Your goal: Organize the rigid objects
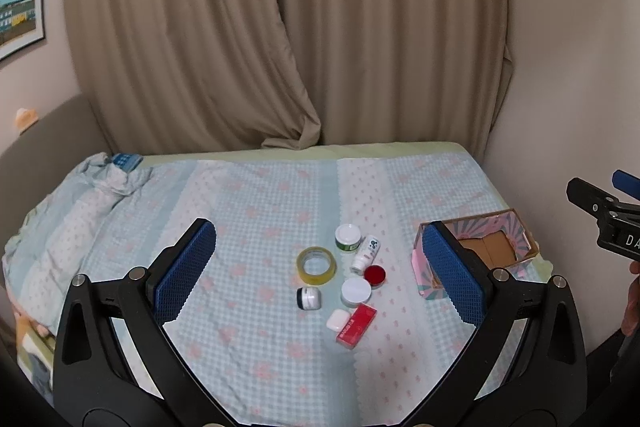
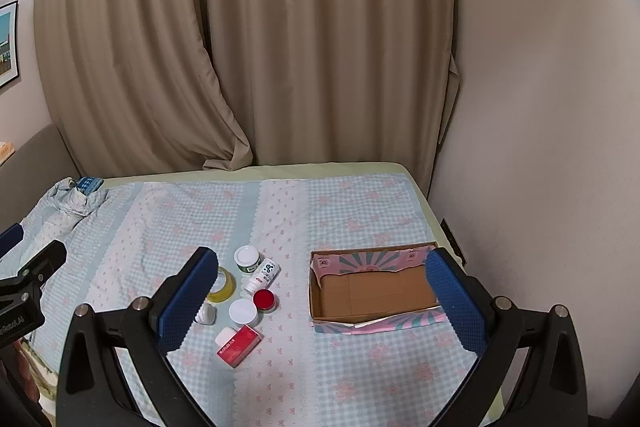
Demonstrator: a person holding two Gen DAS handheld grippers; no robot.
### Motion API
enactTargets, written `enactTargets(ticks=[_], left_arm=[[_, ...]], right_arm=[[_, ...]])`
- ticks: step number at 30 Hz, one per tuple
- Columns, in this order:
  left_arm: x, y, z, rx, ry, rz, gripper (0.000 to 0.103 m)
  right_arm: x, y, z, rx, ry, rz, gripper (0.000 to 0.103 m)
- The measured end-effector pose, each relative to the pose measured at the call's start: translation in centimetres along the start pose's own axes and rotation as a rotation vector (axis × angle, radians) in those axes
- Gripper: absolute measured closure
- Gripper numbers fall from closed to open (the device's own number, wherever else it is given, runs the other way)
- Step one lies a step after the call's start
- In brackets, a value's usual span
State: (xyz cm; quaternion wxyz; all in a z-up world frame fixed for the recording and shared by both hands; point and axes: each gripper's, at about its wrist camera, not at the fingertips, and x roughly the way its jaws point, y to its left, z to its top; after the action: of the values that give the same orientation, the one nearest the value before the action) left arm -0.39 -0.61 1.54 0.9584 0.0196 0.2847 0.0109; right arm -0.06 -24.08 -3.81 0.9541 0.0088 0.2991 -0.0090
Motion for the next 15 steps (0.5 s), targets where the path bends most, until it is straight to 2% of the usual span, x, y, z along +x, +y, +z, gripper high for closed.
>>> enactTargets(ticks=[15], left_arm=[[-0.23, -0.17, -0.36, -0.025, 0.007, -0.001, 0.0]], right_arm=[[-0.51, -0.18, -0.1, -0.007, -0.009, -0.003, 0.0]])
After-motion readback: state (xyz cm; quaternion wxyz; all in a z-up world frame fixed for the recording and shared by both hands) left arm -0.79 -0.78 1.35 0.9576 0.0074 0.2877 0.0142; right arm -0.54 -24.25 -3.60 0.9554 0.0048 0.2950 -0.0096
